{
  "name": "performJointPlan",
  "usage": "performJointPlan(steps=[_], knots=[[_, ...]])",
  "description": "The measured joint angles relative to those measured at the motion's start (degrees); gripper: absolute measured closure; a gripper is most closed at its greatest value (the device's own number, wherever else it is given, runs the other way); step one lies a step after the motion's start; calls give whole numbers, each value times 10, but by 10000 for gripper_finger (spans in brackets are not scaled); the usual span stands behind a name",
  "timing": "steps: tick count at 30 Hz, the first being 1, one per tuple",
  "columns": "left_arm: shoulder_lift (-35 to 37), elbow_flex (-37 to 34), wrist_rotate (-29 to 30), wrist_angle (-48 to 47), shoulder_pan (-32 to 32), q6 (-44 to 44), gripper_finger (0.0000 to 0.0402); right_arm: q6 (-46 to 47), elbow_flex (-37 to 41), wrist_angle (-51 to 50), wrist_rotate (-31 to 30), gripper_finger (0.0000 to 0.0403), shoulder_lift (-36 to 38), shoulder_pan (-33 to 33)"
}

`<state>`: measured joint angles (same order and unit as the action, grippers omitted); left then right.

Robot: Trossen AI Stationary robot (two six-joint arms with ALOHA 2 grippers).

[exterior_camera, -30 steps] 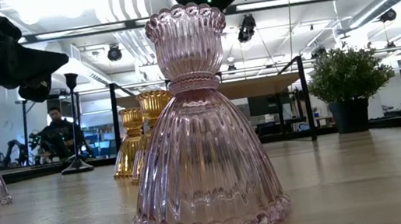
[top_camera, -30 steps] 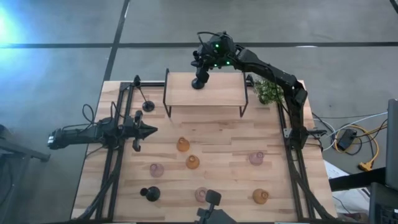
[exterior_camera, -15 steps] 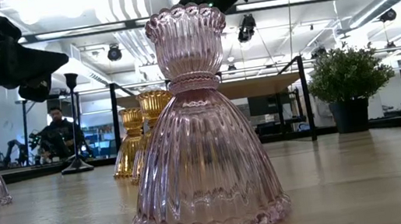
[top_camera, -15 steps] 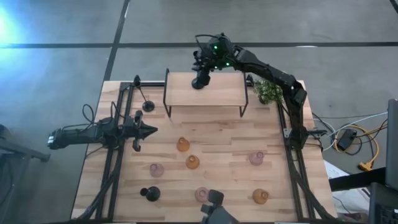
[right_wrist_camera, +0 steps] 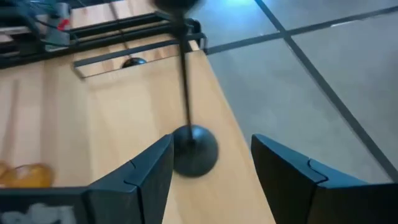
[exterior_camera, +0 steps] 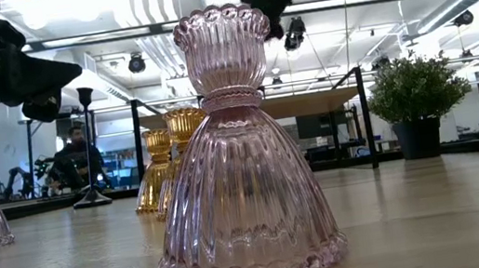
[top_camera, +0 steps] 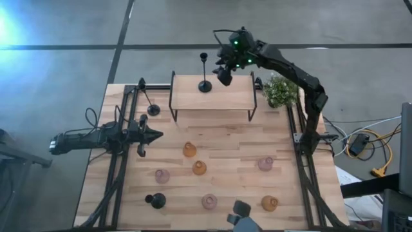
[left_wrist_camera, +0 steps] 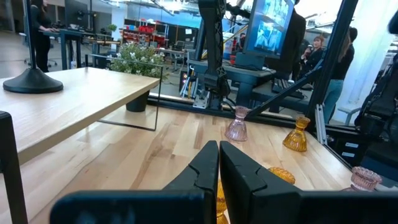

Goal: Pick & Place candle stick holders
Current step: Put the top black candle holder on the shelf

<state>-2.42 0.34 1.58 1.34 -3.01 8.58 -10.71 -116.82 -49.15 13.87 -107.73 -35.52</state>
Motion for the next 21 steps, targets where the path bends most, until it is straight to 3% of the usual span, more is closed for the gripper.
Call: performJointPlan(steps=[7,12,16,21], knots=[[0,0,0,1,0,6,383,-5,0,-112,45,217,50,37],[0,16,13,0,0,76,383,-1,15,-153,45,243,90,79],[-1,56,85,-15,0,98,387,33,51,-152,42,264,128,104],[-6,119,189,-118,0,32,397,87,138,-132,18,289,187,127]])
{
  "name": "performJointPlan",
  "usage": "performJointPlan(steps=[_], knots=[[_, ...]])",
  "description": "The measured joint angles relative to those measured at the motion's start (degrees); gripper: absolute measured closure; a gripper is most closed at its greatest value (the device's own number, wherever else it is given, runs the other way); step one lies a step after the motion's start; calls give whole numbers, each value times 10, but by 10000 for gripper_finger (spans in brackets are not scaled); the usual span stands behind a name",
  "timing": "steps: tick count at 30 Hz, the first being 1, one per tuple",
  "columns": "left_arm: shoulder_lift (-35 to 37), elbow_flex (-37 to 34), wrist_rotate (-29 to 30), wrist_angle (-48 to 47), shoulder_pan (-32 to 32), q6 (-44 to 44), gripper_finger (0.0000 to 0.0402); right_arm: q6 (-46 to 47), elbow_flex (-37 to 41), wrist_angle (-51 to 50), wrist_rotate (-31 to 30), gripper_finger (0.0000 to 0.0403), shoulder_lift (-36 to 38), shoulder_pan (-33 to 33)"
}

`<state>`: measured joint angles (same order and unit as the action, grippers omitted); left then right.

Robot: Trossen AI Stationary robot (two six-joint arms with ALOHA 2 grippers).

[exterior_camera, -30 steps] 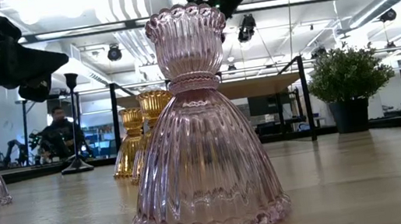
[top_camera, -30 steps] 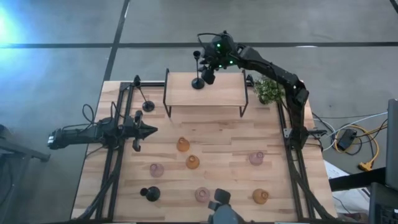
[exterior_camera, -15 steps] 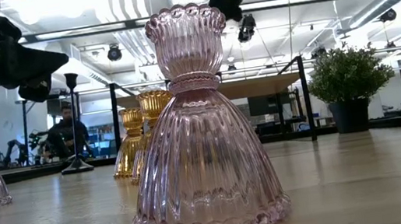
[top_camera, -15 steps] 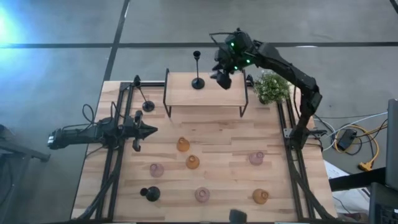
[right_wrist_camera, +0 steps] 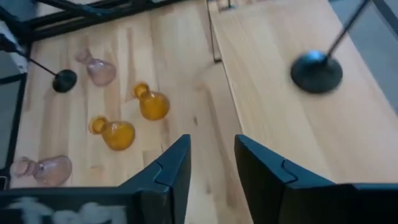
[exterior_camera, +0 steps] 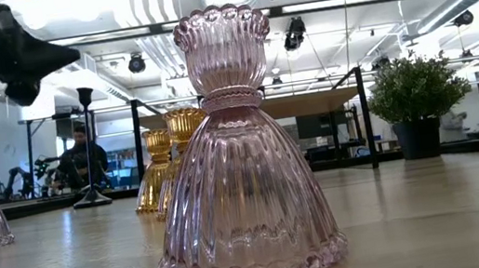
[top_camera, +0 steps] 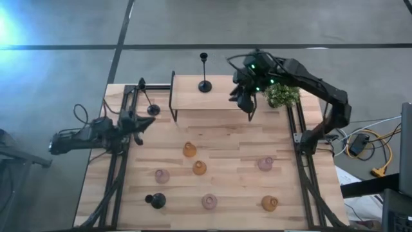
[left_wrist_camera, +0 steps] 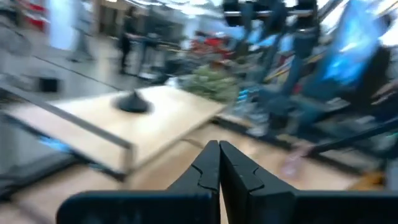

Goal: Pick & Place candle stick holders
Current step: Put the top black candle holder on the shelf

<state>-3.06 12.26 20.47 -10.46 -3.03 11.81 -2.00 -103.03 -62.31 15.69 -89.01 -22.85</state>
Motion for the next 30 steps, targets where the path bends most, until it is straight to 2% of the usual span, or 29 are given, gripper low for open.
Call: performJointPlan(steps=[3,7,10,16,20,23,30], knots=[[-5,29,53,-65,0,-36,394,25,71,30,-27,302,40,13],[-5,45,90,-105,0,-45,383,67,167,109,-38,318,96,24],[-6,40,104,-131,0,-44,383,92,233,171,-38,328,134,27],[-7,36,114,-125,0,-28,392,140,326,252,-38,342,191,27],[-7,33,203,-132,0,-22,391,159,365,282,-38,346,215,27],[-8,32,285,-152,0,28,371,173,385,309,-38,346,226,27],[-14,13,325,-162,0,48,287,180,410,388,-37,339,233,27]])
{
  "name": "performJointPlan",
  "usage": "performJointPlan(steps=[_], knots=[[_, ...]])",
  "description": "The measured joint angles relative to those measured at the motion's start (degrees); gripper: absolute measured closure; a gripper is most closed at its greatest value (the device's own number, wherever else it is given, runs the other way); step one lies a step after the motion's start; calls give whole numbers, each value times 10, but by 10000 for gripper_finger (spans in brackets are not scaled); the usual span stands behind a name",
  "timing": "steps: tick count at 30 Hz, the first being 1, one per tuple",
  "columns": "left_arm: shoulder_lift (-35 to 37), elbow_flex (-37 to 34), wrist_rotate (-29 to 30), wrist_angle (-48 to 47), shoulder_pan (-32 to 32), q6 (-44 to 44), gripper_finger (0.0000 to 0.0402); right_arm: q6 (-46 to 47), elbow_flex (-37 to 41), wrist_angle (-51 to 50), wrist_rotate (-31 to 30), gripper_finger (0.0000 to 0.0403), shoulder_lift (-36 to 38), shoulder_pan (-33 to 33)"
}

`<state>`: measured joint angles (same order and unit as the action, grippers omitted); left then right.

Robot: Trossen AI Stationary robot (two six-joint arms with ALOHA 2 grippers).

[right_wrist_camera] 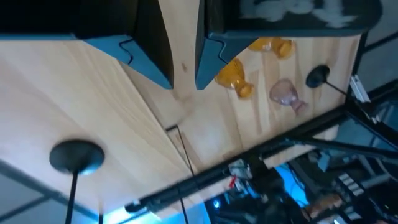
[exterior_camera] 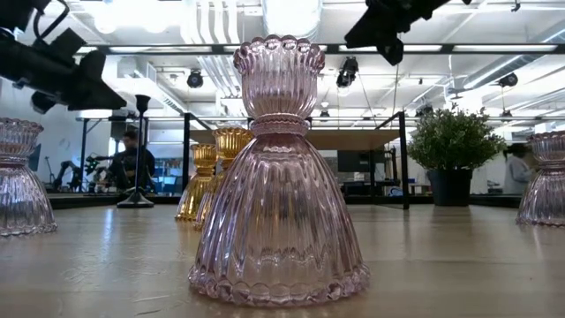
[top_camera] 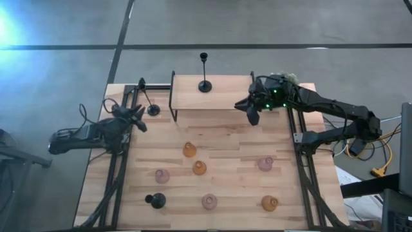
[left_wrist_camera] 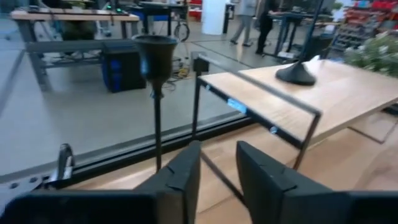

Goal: Pick & Place candle stick holders
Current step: Put the top black candle holder on the shelf

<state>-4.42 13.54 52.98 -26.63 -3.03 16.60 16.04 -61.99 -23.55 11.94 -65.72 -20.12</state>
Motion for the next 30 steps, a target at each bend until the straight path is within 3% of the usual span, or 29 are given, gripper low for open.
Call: performJointPlan(steps=[10,17,22,26,30], knots=[[-25,-46,101,102,-9,-3,227,-31,-20,22,0,346,-16,0],[-49,-79,97,171,-24,-14,201,-43,-34,22,0,341,-27,0],[-76,-97,98,273,-52,-89,195,-43,-34,33,-1,347,-27,0],[-107,-99,75,353,-89,-153,195,-43,-34,34,-1,351,-27,0],[-140,-97,38,357,-136,-134,195,-42,-34,34,-1,349,-27,0]])
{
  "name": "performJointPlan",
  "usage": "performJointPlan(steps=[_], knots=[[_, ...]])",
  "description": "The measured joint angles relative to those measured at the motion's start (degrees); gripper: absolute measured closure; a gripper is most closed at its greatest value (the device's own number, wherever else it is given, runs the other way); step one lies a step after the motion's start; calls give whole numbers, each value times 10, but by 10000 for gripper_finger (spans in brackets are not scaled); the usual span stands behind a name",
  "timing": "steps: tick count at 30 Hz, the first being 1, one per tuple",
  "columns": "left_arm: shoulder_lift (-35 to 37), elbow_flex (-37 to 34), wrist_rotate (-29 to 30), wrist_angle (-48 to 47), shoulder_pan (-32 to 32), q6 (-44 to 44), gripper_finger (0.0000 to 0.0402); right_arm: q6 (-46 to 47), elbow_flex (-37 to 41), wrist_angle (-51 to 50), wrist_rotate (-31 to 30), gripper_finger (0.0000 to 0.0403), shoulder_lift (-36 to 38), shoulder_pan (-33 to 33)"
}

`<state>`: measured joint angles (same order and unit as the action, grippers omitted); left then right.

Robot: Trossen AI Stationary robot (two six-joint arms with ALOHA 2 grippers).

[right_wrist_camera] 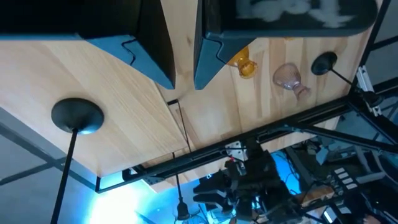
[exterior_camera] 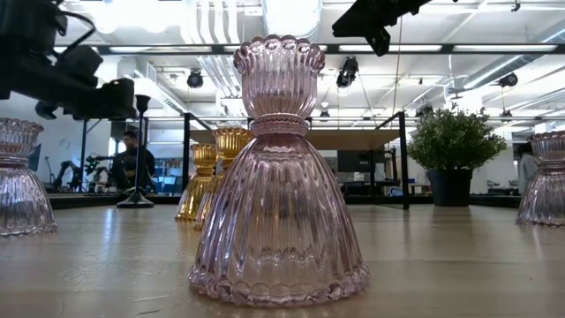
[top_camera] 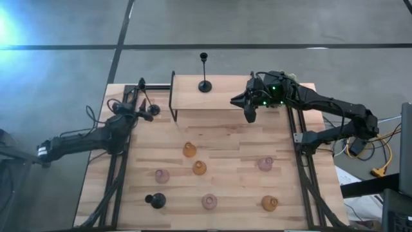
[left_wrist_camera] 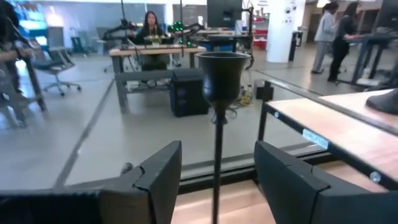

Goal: Pick & Place candle stick holders
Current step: Put the top black candle holder on the shelf

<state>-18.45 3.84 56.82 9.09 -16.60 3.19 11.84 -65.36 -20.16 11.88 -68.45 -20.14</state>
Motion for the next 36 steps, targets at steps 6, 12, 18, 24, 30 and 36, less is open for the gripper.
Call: performJointPlan(steps=[6,12,18,24,30,36], knots=[[-43,0,-73,26,-69,16,195,0,0,0,0,351,0,0],[-74,0,-151,74,-122,1,195,-3,0,1,-5,349,0,0],[-108,0,-184,90,-165,-1,195,-8,0,3,-16,349,0,0],[-139,2,-225,130,-202,-12,196,-17,0,10,-16,349,0,0],[-175,14,-261,134,-228,-13,212,-20,0,20,-16,351,0,0],[-192,39,-265,139,-234,-33,283,-20,0,21,-16,351,0,0]])
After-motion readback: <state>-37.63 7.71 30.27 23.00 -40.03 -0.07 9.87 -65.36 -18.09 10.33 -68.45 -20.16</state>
